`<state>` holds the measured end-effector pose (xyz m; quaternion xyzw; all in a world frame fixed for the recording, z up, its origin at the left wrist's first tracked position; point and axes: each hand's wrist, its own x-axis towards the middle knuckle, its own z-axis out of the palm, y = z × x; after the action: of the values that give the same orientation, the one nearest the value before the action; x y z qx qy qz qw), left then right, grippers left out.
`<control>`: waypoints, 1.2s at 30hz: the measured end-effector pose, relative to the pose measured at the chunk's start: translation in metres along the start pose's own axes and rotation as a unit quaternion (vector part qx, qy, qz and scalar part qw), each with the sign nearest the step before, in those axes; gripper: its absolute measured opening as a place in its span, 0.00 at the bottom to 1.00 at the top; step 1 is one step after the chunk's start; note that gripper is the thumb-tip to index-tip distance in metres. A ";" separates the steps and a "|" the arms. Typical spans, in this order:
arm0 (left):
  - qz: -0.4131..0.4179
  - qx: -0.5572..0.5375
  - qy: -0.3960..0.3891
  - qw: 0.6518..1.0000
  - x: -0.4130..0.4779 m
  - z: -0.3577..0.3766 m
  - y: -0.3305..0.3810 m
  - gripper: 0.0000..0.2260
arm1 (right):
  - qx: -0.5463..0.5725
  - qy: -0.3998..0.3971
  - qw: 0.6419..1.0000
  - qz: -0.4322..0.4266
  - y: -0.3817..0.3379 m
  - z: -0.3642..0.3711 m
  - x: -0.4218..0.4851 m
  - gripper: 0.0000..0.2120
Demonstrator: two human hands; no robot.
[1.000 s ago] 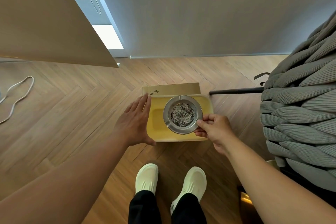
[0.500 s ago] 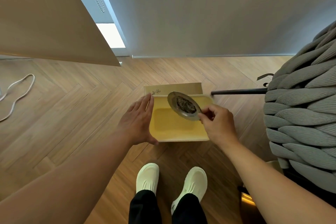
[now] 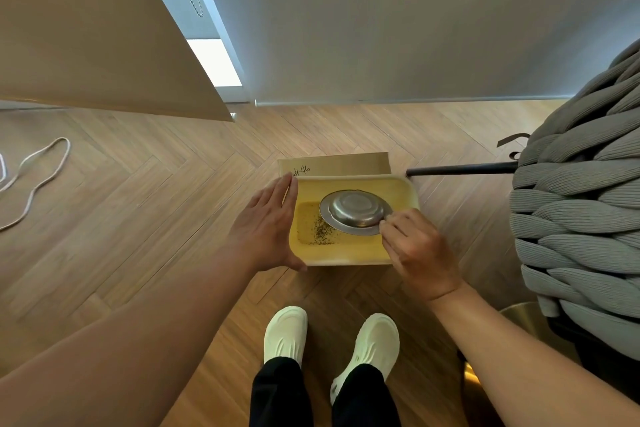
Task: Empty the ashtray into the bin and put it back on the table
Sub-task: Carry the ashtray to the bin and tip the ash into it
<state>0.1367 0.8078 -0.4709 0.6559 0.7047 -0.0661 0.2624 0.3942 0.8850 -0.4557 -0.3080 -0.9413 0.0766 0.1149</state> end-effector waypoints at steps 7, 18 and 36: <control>0.000 -0.003 -0.001 1.000 -0.001 -0.001 0.002 0.69 | 0.005 0.010 1.000 -0.004 -0.001 -0.004 -0.002 0.07; -0.010 -0.003 0.002 1.000 -0.003 -0.001 0.005 0.69 | 0.014 0.012 1.000 -0.009 -0.014 -0.003 -0.006 0.05; -0.009 -0.021 0.024 0.999 -0.006 -0.009 0.014 0.64 | 0.259 0.002 0.906 0.336 -0.012 -0.005 0.002 0.04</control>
<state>0.1473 0.8084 -0.4567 0.6453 0.7180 -0.0376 0.2583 0.3871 0.8773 -0.4481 -0.5657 -0.7289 0.3509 0.1600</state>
